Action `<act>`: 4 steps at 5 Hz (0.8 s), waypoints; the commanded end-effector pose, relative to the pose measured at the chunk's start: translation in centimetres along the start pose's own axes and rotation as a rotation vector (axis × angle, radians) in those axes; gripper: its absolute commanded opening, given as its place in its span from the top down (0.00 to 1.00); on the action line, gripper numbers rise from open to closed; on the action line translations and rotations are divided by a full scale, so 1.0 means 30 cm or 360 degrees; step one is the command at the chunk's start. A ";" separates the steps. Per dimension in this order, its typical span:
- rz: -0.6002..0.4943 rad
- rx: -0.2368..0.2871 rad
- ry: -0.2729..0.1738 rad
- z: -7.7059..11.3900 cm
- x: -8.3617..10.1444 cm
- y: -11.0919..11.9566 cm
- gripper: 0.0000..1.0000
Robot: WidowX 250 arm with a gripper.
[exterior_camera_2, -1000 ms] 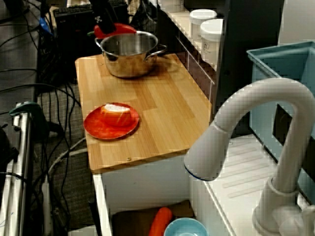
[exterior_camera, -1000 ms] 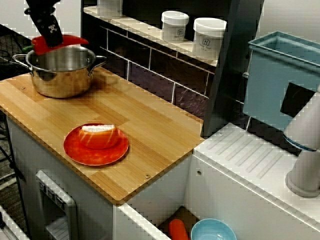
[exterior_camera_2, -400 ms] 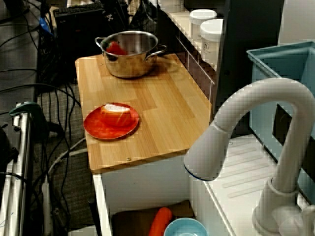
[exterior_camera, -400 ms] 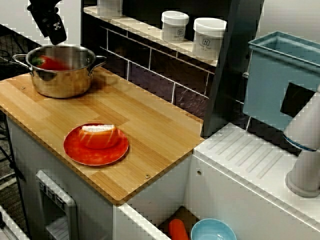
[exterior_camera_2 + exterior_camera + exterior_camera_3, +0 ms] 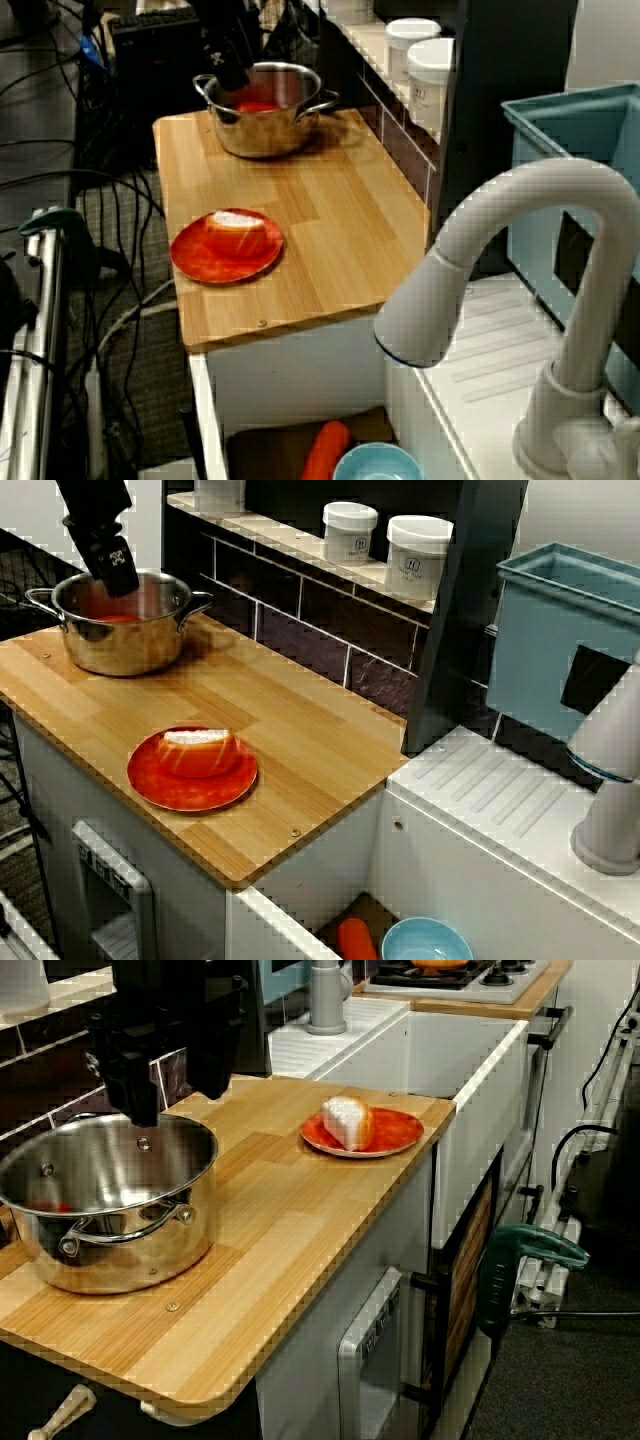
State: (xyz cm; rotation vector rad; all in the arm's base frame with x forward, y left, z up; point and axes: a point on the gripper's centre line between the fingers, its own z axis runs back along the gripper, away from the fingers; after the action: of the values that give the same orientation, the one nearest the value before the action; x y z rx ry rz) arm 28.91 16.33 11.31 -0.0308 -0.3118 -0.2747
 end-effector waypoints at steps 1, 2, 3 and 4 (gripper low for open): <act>-0.0181 -0.0098 -0.0063 0.084 -0.011 -0.094 0.00; -0.0258 -0.0101 -0.0095 0.087 -0.031 -0.174 0.00; -0.0270 -0.0046 -0.0091 0.072 -0.052 -0.219 0.00; -0.0232 -0.0034 -0.0124 0.061 -0.066 -0.248 0.00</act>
State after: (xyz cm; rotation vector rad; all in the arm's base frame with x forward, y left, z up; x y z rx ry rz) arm 24.85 9.52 11.21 -0.0652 -0.3594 -0.4150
